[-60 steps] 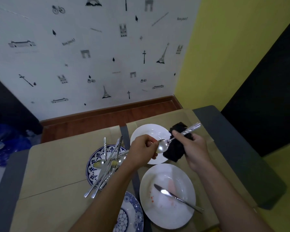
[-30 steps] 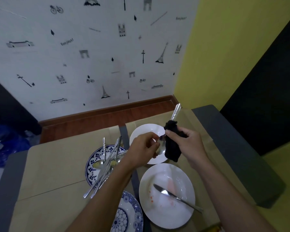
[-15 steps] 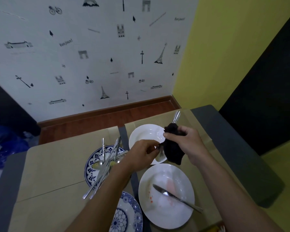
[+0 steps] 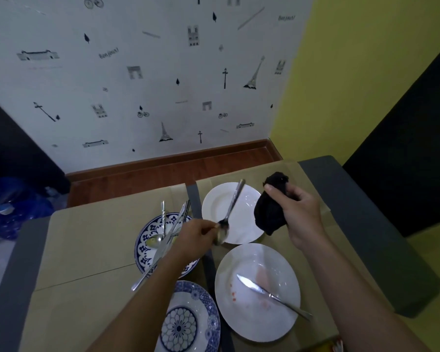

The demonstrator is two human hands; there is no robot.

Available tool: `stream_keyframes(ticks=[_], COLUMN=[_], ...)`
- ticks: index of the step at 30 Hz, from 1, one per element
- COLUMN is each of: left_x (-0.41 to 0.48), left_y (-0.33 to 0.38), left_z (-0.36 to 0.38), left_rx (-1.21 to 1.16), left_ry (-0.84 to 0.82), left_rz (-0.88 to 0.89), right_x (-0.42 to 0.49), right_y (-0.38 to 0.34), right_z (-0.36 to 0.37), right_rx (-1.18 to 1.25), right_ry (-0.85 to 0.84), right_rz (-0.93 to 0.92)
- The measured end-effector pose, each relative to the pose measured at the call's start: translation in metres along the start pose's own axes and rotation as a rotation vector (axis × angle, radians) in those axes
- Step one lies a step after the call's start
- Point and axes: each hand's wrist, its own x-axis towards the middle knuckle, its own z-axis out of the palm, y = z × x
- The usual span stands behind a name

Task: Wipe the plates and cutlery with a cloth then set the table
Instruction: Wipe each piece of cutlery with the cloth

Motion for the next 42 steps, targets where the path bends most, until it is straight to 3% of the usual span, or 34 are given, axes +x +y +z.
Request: stream_keyframes(ticks=[7, 15, 33, 42], left_x=[-0.004, 0.0, 0.008, -0.006], left_y=[-0.053, -0.084, -0.108, -0.049], left_z=[-0.002, 0.004, 0.013, 0.041], left_rx=[0.088, 0.114, 0.174, 0.124], left_ry=[0.252, 0.308, 0.348, 0.311], left_rz=[-0.241, -0.353, -0.322, -0.211], right_x=[-0.003, -0.01, -0.015, -0.021], right_y=[0.023, 0.041, 0.055, 0.049], right_z=[0.005, 0.004, -0.005, -0.023], right_rx=[0.024, -0.343, -0.514, -0.369], right_ry=[-0.145, -0.29, -0.284, -0.332], right_rz=[0.197, -0.069, -0.162, 0.057])
